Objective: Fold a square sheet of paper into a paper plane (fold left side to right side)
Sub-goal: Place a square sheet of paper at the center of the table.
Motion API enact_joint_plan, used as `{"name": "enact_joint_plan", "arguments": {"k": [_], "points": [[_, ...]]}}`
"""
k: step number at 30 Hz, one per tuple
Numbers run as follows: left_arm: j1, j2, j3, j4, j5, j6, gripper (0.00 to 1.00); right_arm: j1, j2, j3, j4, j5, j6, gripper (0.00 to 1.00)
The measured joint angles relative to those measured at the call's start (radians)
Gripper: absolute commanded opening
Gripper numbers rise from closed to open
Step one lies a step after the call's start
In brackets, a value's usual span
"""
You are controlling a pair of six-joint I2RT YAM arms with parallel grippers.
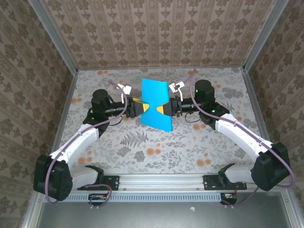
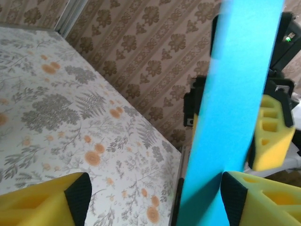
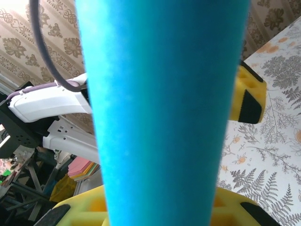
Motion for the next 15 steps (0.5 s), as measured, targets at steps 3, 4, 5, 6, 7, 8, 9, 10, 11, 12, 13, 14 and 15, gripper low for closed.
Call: {"name": "enact_joint_plan", "arguments": {"k": [3,4,5,6,7,8,9,10,11,12,13,14,15], "points": [[-0.003,-0.001,0.005,0.008,0.006,0.006,0.35,0.0,0.0,0.0,-0.006,0.013,0.0,0.26],[-0.006,-0.001,0.006,0.009,0.008,0.006,0.28,0.0,0.0,0.0,-0.006,0.016,0.0,0.26],[-0.007,-0.002,0.007,0.011,0.008,0.011,0.21,0.0,0.0,0.0,-0.007,0.019,-0.003,0.26],[-0.009,-0.003,0.008,0.01,0.008,0.015,0.14,-0.001,0.0,0.0,-0.009,0.024,-0.004,0.27],[-0.01,-0.005,0.009,0.005,0.007,0.018,0.09,-0.002,0.0,0.0,-0.013,0.03,-0.004,0.28],[-0.012,-0.007,0.009,0.0,0.006,0.023,0.04,-0.003,0.0,0.0,-0.019,0.039,-0.006,0.29],[-0.013,-0.009,0.01,-0.006,0.003,0.031,0.01,-0.005,0.0,0.0,-0.028,0.048,-0.009,0.33],[-0.013,-0.01,0.01,-0.011,0.003,0.035,0.0,-0.008,0.0,0.0,-0.04,0.06,-0.014,0.39],[-0.013,-0.01,0.011,-0.02,-0.005,0.046,0.0,-0.012,0.0,0.002,-0.058,0.077,-0.027,0.42],[-0.013,-0.01,0.011,-0.036,-0.012,0.054,0.0,-0.017,0.0,0.005,-0.086,0.103,-0.038,0.45],[-0.013,-0.01,0.012,-0.056,-0.021,0.063,0.0,-0.024,0.0,0.007,-0.114,0.129,-0.051,0.52],[-0.013,-0.009,0.013,-0.082,-0.037,0.075,0.0,-0.032,0.0,0.011,-0.149,0.161,-0.066,0.58],[-0.013,-0.007,0.013,-0.114,-0.056,0.089,0.0,-0.043,0.0,0.013,-0.187,0.201,-0.085,0.64]]}}
